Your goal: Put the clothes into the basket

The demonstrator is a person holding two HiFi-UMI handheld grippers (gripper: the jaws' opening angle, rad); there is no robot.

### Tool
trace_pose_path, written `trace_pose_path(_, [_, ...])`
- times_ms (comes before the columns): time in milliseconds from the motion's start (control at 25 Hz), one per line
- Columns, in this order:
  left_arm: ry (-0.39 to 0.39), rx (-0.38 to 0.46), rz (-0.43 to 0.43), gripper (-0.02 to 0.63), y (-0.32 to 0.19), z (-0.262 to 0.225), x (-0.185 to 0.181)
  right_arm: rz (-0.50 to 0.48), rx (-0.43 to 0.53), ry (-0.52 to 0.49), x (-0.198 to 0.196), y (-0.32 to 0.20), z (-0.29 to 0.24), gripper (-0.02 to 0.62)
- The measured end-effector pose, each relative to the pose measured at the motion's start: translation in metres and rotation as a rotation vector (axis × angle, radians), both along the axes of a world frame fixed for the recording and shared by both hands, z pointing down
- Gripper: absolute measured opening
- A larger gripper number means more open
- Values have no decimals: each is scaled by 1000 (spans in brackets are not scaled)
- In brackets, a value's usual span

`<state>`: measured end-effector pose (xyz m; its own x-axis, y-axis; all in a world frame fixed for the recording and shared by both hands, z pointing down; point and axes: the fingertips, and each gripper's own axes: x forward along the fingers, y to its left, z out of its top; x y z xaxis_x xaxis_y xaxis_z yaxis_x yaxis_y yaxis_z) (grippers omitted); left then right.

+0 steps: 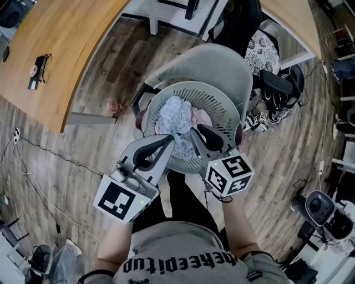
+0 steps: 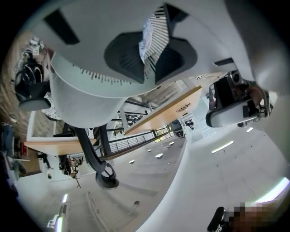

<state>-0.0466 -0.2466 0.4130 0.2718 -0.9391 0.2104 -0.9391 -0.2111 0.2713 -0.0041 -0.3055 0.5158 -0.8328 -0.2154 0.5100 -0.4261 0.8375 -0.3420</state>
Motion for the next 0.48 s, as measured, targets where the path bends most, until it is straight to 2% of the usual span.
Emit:
trace_pose_path(120, [-2, 7, 19, 14, 1, -5, 2, 15, 34, -33, 2, 1, -17, 16])
trace_pose_path(280, [-19, 54, 62, 14, -2, -14, 2, 27, 75, -87, 2, 7, -41, 11])
trace_pose_path(480, [-10, 45, 125, 14, 2, -22, 10, 37, 78, -135, 3, 18, -66, 11])
